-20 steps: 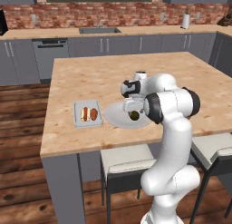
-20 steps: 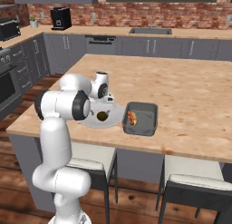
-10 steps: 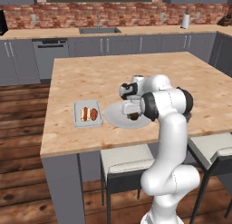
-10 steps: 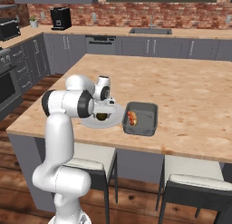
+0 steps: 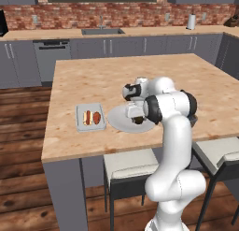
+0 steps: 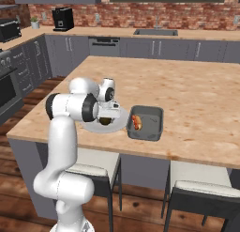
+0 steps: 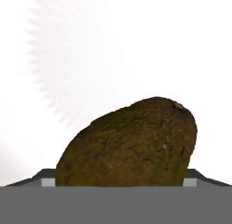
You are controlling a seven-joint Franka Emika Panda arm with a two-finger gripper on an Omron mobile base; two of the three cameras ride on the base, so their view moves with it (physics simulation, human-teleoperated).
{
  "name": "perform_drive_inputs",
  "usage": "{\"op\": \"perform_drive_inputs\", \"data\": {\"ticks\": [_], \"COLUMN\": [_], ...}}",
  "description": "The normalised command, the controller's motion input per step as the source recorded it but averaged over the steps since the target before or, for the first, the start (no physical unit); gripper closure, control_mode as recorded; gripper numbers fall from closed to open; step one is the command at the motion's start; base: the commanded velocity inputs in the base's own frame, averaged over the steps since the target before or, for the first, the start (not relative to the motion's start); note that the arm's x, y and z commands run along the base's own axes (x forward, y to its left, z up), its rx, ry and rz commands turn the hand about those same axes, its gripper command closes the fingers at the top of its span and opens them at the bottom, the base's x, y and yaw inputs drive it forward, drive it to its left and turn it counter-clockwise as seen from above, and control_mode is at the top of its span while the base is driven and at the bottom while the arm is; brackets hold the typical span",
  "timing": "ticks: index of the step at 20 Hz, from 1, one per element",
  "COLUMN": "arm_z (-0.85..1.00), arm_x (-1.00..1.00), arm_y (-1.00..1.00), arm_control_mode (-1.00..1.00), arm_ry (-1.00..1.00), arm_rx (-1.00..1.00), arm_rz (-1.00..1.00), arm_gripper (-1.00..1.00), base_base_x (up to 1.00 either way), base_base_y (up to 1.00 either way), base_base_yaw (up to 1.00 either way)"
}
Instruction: Place one cooked food and one vegetable from the large plate to each tupperware container.
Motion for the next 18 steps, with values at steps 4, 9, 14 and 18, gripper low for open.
{"op": "perform_drive_inputs", "data": {"ticks": [4, 9, 14, 18], "arm_z": [0.52, 0.95, 0.34, 0.27], "arm_x": [-0.73, -0.27, -0.09, -0.03], "arm_y": [-0.42, -0.44, -0.86, -0.82], "arm_control_mode": [-1.0, -1.0, -1.0, -1.0], "arm_ry": [-0.07, -0.25, -0.22, -0.11], "arm_rx": [0.0, -0.04, -0.03, -0.04], "arm_rz": [-0.01, 0.0, 0.0, 0.0], "arm_gripper": [1.0, 1.0, 1.0, 1.0], "base_base_x": [0.0, 0.0, 0.0, 0.0], "base_base_y": [0.0, 0.0, 0.0, 0.0], "base_base_yaw": [0.0, 0.0, 0.0, 0.0]}}
